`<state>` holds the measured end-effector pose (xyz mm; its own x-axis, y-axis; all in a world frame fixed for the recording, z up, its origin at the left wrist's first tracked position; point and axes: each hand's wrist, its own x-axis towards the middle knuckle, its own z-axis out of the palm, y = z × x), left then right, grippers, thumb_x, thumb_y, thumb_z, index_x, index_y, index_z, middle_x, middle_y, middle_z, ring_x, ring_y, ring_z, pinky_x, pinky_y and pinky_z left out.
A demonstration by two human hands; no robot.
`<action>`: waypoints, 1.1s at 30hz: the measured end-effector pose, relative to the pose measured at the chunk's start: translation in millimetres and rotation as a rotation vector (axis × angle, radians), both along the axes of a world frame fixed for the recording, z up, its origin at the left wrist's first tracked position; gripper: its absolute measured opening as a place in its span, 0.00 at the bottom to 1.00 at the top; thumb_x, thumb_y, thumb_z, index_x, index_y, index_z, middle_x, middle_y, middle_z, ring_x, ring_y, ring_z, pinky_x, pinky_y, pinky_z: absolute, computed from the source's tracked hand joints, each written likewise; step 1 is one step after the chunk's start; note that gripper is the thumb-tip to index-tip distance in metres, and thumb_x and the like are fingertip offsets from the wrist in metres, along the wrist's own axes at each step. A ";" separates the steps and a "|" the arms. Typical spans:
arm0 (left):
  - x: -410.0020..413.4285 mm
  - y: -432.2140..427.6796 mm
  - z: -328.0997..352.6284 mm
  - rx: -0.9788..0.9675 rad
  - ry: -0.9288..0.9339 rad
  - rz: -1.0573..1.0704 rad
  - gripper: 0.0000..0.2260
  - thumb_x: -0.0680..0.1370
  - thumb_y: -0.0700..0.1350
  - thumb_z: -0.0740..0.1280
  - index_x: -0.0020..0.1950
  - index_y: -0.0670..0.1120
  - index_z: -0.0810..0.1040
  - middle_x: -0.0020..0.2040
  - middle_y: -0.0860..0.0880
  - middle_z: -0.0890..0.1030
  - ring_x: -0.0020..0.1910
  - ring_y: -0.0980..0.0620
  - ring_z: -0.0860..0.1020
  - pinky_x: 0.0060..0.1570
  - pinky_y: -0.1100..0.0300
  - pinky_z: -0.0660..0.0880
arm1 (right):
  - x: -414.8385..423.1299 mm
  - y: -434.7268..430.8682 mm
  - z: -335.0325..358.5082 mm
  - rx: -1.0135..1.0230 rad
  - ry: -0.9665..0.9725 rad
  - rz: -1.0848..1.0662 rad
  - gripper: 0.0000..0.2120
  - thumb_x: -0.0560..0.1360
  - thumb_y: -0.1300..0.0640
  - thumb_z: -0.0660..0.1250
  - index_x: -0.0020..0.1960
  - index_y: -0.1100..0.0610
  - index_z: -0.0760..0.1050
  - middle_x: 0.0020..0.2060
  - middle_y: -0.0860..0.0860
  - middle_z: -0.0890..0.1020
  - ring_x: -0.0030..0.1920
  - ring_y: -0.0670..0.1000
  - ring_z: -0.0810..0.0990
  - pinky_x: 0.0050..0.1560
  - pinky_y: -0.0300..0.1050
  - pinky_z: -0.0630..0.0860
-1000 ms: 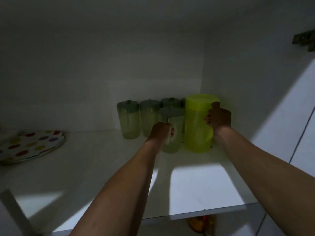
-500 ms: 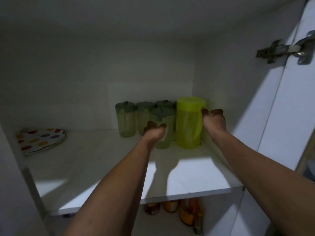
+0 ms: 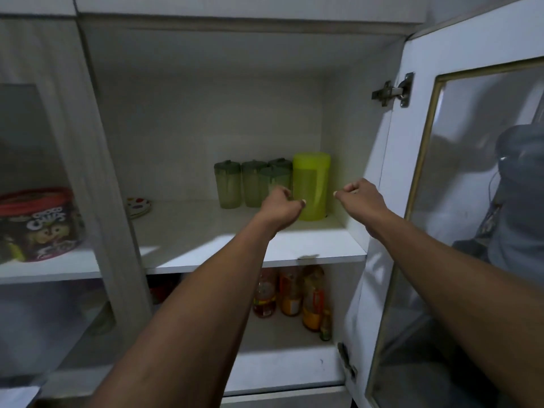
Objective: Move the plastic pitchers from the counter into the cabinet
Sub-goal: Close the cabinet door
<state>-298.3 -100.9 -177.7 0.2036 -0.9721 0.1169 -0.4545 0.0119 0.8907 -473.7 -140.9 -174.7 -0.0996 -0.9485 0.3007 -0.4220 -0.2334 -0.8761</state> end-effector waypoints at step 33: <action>-293.6 340.9 37.3 -0.371 -0.416 -0.636 0.29 0.75 0.48 0.72 0.73 0.48 0.67 0.72 0.44 0.69 0.68 0.42 0.72 0.66 0.44 0.75 | -258.1 433.2 81.5 -0.662 0.218 -0.735 0.06 0.74 0.57 0.65 0.48 0.58 0.76 0.46 0.56 0.80 0.46 0.56 0.78 0.50 0.57 0.77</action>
<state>-591.9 240.0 -140.4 -0.4996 -0.7709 0.3952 -0.5522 0.6349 0.5404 -731.8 292.3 -93.1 -0.4724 -0.3104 0.8249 -0.7916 -0.2621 -0.5520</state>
